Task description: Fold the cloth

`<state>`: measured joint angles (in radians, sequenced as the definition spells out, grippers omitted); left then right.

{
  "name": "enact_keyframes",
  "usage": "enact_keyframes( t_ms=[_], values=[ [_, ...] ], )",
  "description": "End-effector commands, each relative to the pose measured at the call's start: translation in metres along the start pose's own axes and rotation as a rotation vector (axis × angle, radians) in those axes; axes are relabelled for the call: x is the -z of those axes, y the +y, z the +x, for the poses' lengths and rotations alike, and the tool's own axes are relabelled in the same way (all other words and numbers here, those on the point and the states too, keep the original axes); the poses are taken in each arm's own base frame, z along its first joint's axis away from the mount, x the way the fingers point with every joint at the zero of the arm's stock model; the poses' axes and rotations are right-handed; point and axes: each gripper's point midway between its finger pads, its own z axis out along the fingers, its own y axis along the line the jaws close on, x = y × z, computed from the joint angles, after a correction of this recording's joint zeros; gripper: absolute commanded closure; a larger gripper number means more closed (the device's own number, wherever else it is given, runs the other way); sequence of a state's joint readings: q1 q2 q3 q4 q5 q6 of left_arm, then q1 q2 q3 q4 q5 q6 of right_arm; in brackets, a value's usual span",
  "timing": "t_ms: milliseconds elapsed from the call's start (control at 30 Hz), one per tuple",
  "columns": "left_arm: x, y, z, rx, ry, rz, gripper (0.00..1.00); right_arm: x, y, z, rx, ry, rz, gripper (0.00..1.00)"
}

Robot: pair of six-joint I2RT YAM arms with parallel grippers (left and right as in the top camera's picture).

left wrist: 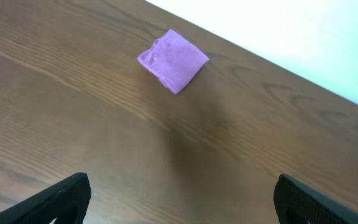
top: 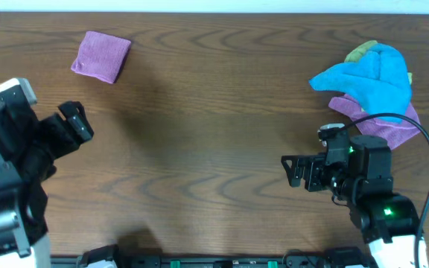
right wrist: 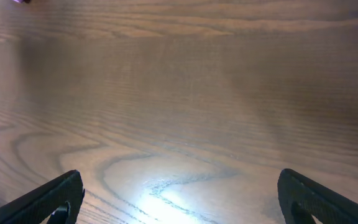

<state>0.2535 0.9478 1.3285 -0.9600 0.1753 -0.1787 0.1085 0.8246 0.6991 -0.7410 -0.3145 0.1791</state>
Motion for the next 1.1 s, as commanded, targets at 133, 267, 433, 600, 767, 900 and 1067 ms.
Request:
enact_keyframes(
  t_ms=[133, 267, 433, 600, 767, 900, 1067],
  values=[
    [-0.018, 0.005, 0.033, -0.056, -0.056, 0.016, 0.05, 0.000, -0.002, 0.000, -0.016, -0.001, 0.004, 0.01],
    [-0.031, -0.002, 0.057, -0.123, -0.081, 0.067, 0.05, 0.000, -0.002, 0.000, -0.016, -0.001, 0.004, 0.01],
    [-0.037, -0.003, 0.085, -0.198, -0.104, 0.105, 0.05, 0.000, -0.002, 0.000, -0.016, -0.001, 0.004, 0.01],
    [-0.040, 0.008, 0.115, -0.210, -0.118, 0.099, 0.05, 0.000, -0.002, 0.000, -0.016, -0.001, 0.004, 0.01],
    [-0.041, 0.019, 0.137, -0.218, -0.156, 0.087, 0.05, 0.000, -0.002, 0.000, -0.016, -0.001, 0.004, 0.01],
    [-0.043, 0.025, 0.150, -0.231, -0.183, 0.075, 0.05, 0.000, -0.002, 0.000, -0.016, -0.001, 0.004, 0.01],
    [-0.051, 0.027, 0.168, -0.256, -0.174, 0.088, 0.05, 0.000, -0.002, 0.000, -0.016, -0.001, 0.004, 0.01]
  ],
)
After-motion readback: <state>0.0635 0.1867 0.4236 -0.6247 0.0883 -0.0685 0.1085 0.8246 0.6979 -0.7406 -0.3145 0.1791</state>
